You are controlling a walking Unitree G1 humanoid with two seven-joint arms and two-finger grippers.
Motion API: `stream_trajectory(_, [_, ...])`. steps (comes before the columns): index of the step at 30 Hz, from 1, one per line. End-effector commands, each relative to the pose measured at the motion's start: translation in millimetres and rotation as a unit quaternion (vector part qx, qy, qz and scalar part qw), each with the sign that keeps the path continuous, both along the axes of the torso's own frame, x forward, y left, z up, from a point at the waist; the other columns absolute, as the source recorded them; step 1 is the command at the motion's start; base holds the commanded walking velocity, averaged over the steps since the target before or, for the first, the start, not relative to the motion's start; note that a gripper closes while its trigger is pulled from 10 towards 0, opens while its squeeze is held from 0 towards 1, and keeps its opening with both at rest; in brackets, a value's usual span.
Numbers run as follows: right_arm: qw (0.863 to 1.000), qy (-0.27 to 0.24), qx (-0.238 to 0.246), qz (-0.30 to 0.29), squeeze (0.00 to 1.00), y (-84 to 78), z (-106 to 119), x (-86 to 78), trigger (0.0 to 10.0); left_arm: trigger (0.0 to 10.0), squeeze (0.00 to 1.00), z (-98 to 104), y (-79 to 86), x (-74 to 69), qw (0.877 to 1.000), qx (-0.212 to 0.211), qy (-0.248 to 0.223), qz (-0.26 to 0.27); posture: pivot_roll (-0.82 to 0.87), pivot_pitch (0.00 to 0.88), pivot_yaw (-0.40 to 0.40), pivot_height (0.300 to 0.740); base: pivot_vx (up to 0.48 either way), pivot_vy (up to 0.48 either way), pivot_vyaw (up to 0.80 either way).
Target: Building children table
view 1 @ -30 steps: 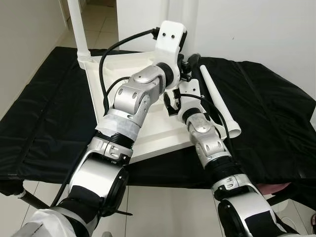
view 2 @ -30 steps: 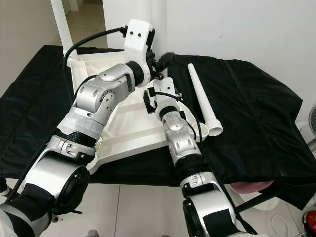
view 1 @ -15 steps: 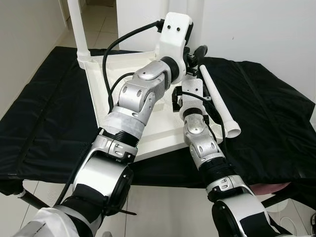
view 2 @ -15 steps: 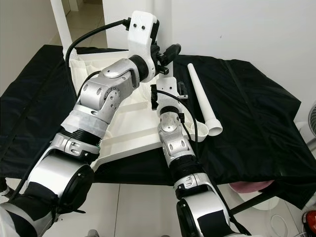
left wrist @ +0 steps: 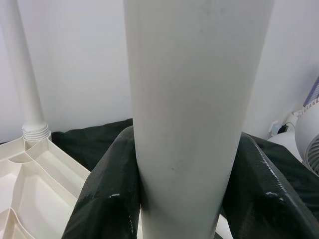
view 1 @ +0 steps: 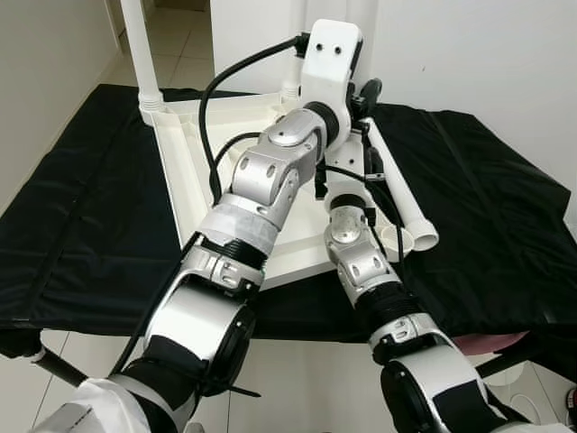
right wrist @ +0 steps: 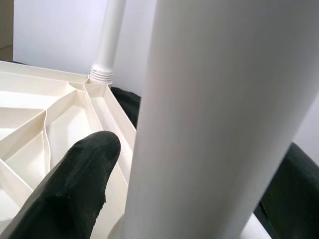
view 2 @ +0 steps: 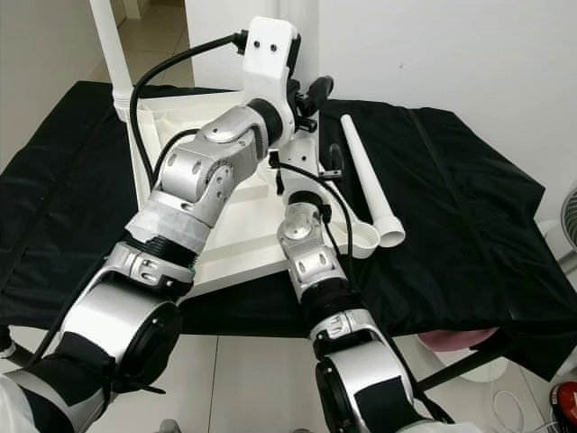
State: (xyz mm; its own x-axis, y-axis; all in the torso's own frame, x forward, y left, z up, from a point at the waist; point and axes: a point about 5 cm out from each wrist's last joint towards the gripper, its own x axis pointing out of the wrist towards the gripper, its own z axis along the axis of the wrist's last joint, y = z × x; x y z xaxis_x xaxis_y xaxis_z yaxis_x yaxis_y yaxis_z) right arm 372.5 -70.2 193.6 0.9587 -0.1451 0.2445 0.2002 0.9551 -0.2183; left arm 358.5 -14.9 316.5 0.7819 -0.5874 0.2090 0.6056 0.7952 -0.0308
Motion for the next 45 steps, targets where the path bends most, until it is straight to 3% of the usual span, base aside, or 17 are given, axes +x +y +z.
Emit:
stream_trajectory(1, [1.000,-0.011,0.000,-0.005,0.00,0.1,4.5,1.6,10.0,10.0,0.00,8.0,-4.5,-2.1,1.000,0.002,-0.015,0.001,-0.02,0.000,-0.060,0.740,0.000,0.000,0.00])
stream_trajectory(4, [1.000,-0.013,0.006,-0.008,0.00,0.3,5.1,2.2,10.0,10.0,0.00,8.4,-5.3,-2.3,1.000,0.002,-0.016,0.003,-0.02,0.000,-0.060,0.740,0.000,0.000,0.00])
stream_trajectory(5, [1.000,-0.014,0.006,-0.009,0.00,0.4,5.4,2.3,7.7,10.0,0.00,8.5,-5.5,-2.5,1.000,0.001,-0.016,0.004,-0.02,0.000,-0.059,0.740,0.000,0.000,0.00])
stream_trajectory(7, [1.000,-0.015,0.006,-0.010,0.00,0.3,5.6,2.4,7.7,10.0,0.00,8.6,-5.7,-2.5,1.000,0.001,-0.016,0.004,-0.02,0.000,-0.059,0.740,0.000,0.000,0.00])
stream_trajectory(8, [1.000,-0.017,0.008,-0.013,0.00,0.0,6.3,2.8,4.8,10.0,0.00,8.7,-5.8,-2.6,1.000,0.001,-0.016,0.004,-0.02,0.000,-0.059,0.740,0.000,0.000,0.00])
stream_trajectory(14, [1.000,-0.016,0.020,-0.015,0.00,-0.5,7.0,4.1,4.4,10.0,0.00,9.1,-6.3,-2.8,1.000,0.001,-0.016,0.003,-0.02,0.000,-0.059,0.740,0.000,0.000,0.00])
stream_trajectory(16, [1.000,-0.017,0.019,-0.016,0.00,-0.7,7.0,4.3,2.1,10.0,0.00,9.6,-6.9,-3.2,1.000,0.001,-0.017,0.002,-0.02,0.000,-0.060,0.740,0.000,0.000,0.00])
stream_trajectory(18, [1.000,-0.017,0.019,-0.016,0.00,-0.7,7.0,4.3,2.1,10.0,0.00,9.6,-6.9,-3.2,1.000,0.001,-0.017,0.002,-0.02,0.000,-0.060,0.740,0.000,0.000,0.00])
stream_trajectory(19, [1.000,-0.017,0.019,-0.017,0.00,-1.1,6.6,4.5,0.0,10.0,0.00,9.9,-7.6,-3.7,1.000,0.001,-0.018,0.001,-0.02,0.000,-0.061,0.740,0.000,0.000,0.00])
stream_trajectory(30, [0.999,-0.019,0.017,-0.020,0.00,-1.9,6.7,5.5,0.0,10.0,0.00,10.8,-9.9,-5.6,1.000,0.003,-0.022,-0.005,-0.02,0.000,-0.063,0.740,0.000,0.000,0.00])
stream_trajectory(31, [0.999,-0.018,0.021,-0.023,0.00,-2.6,7.0,6.2,10.0,10.0,0.00,11.4,-12.1,-7.9,1.000,-0.001,-0.025,-0.018,-0.02,0.000,-0.062,0.740,0.000,0.000,0.00])
stream_trajectory(32, [0.999,-0.017,0.022,-0.024,0.00,-2.9,7.1,6.4,10.0,10.0,0.00,11.6,-12.7,-8.7,0.999,-0.003,-0.026,-0.023,-0.02,0.000,-0.062,0.740,0.000,0.000,0.00])
stream_trajectory(33, [0.999,-0.017,0.023,-0.025,0.00,-3.3,7.4,6.7,10.0,10.0,1.00,11.5,-13.2,-9.6,0.999,-0.008,-0.024,-0.030,-0.02,0.000,-0.062,0.740,0.000,0.000,0.00])
stream_trajectory(45, [0.999,-0.011,0.036,-0.035,0.00,-6.5,6.9,8.0,10.0,10.0,1.00,12.9,-13.1,-11.8,0.998,-0.024,-0.022,-0.047,-0.02,0.000,-0.058,0.740,0.000,0.000,0.00])
